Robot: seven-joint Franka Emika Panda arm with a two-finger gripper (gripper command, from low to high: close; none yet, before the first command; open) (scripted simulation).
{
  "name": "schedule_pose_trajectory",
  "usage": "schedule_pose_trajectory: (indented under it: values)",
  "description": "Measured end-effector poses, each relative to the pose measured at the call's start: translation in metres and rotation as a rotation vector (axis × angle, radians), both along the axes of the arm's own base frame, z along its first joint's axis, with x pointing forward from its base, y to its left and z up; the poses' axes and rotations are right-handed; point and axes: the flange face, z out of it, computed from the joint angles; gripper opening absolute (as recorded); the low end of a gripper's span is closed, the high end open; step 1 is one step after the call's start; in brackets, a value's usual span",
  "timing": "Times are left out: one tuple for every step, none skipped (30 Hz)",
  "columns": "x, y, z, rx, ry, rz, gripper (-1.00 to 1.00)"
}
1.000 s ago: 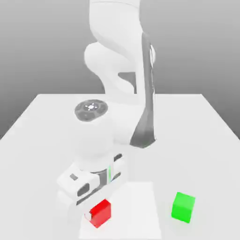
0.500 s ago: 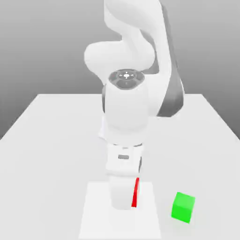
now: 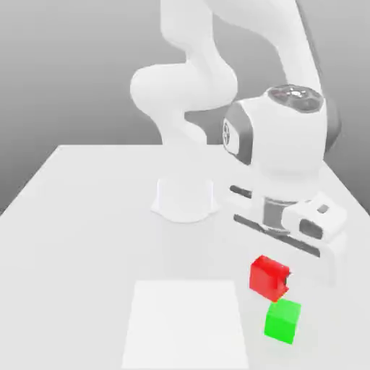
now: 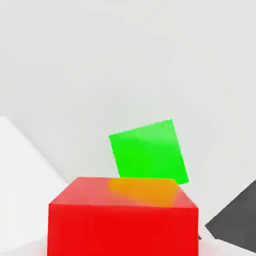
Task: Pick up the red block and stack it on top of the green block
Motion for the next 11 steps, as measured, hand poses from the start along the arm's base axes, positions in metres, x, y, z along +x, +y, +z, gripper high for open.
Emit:
schedule_pose_trajectory:
  values:
    - [-0.003,0.008,0.002,-0.004,-0.003,0.069,-1.0]
    - [-0.004,0.01,-0.001,-0.006,-0.005,0.105,-1.0]
    - [-0.003,0.011,-0.008,-0.007,-0.007,0.118,-1.0]
    - [-0.002,0.011,-0.017,-0.007,-0.008,0.125,-1.0]
    - [-0.002,0.011,-0.028,-0.007,-0.008,0.129,-1.0]
    - [-0.002,0.011,-0.039,-0.007,-0.008,0.131,-1.0]
    - [-0.003,0.011,-0.051,-0.007,-0.007,0.133,-1.0]
    - [-0.003,0.011,-0.059,-0.007,-0.007,0.134,1.0]
    - [-0.003,0.011,-0.059,-0.007,-0.007,0.134,1.0]
    - [-0.003,0.011,-0.059,-0.007,-0.007,0.134,1.0]
    - [-0.003,0.011,-0.059,-0.007,-0.007,0.134,1.0]
